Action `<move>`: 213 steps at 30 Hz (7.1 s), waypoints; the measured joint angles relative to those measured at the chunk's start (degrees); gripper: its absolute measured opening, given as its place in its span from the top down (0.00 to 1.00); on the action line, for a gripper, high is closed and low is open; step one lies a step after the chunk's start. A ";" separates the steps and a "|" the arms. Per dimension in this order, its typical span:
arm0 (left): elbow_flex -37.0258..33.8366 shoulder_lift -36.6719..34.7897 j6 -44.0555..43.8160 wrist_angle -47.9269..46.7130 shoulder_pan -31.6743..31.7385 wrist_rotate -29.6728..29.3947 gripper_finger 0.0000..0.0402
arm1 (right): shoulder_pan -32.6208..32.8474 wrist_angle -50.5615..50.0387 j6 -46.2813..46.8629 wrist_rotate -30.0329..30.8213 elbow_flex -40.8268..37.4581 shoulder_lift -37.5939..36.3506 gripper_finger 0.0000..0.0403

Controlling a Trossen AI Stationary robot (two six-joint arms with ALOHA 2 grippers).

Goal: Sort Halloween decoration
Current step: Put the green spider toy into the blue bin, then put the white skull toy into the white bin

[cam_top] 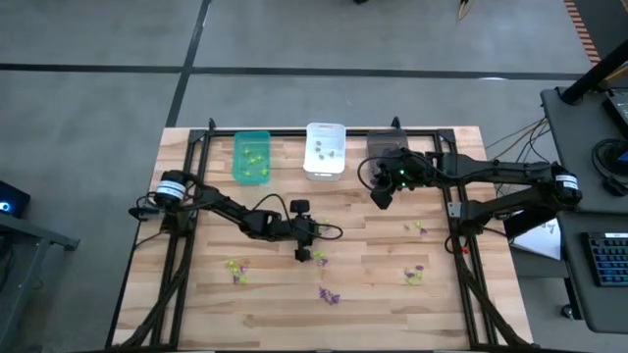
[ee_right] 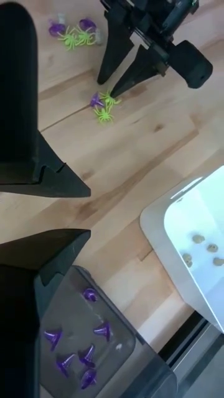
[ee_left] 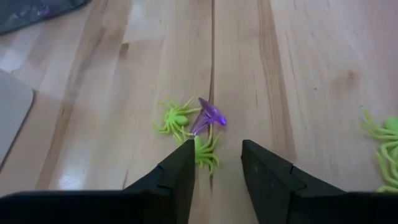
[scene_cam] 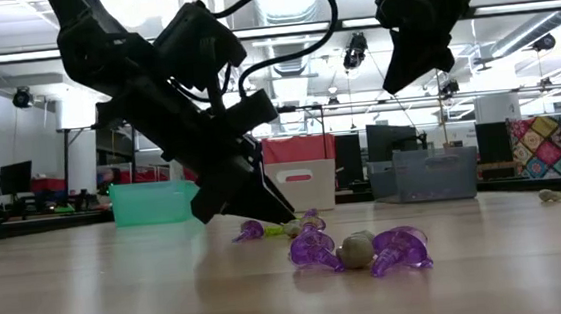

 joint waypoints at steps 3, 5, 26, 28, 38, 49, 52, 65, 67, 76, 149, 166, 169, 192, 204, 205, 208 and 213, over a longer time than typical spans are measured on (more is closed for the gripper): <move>0.00 0.03 0.00 -0.17 0.02 -0.20 0.78 | 0.00 0.16 0.00 0.00 0.00 0.00 0.79; 0.00 0.05 -0.02 -0.43 0.02 -0.45 0.82 | 0.00 0.16 0.00 0.00 0.00 0.00 0.79; -0.24 -11.66 -4.15 -13.50 0.17 0.91 1.00 | 0.16 0.66 0.00 -0.01 -1.20 0.02 0.81; -0.24 -14.70 -4.25 -15.46 0.17 0.80 1.00 | 0.39 1.14 0.00 -0.02 -1.76 0.02 0.81; -0.15 -32.06 -4.89 -33.18 5.81 -0.96 1.00 | 1.90 3.35 1.36 -0.09 -3.83 0.02 0.81; -0.13 -37.92 -7.65 -46.51 27.65 -5.15 1.00 | 1.88 3.55 2.02 -0.09 -3.89 0.02 0.81; -0.13 -36.50 -8.11 -46.55 34.60 -5.09 1.00 | 1.88 3.55 2.10 -0.09 -3.89 0.02 0.80; 0.49 -25.73 -8.06 -42.69 47.28 0.98 1.00 | 1.86 3.50 2.02 -0.07 -3.89 0.02 0.81; 0.62 -24.48 -7.24 -41.58 47.28 -0.36 1.00 | 1.86 3.46 1.99 -0.04 -3.89 0.02 0.81; 0.85 -21.47 -5.70 -37.86 47.32 -1.09 1.00 | 1.86 3.25 2.44 -0.06 -3.89 0.02 0.82; 0.74 -38.23 -14.76 -39.74 19.16 -0.95 1.00 | 11.37 -38.09 36.26 -13.97 -4.48 7.52 0.85; 0.74 -38.23 -14.75 -38.51 19.12 -1.00 1.00 | 15.61 -25.89 35.95 -5.90 -4.50 12.30 0.69; 0.74 -38.24 -14.75 -38.50 19.12 -1.00 1.00 | 15.61 -25.80 35.50 -5.95 -4.50 15.18 0.68; 0.74 -38.22 -14.75 -38.48 19.12 -1.00 1.00 | 15.58 -22.75 28.34 -5.98 -4.51 29.16 0.72; 0.74 -38.22 -14.75 -38.36 19.10 -1.00 1.00 | 15.58 -20.70 26.02 -6.21 -4.61 29.12 0.88; 0.74 -38.22 -14.75 -38.33 19.11 -1.00 1.00 | 15.58 -20.69 25.66 -6.17 -4.61 29.10 0.89; 0.74 -38.22 -14.93 -38.27 19.12 -1.00 1.00 | 15.58 -20.71 25.38 -6.08 -4.61 29.04 0.92; 0.36 -38.22 -16.00 -35.07 17.80 -1.04 1.00 | 15.58 -20.60 24.32 -5.97 -4.73 27.62 0.94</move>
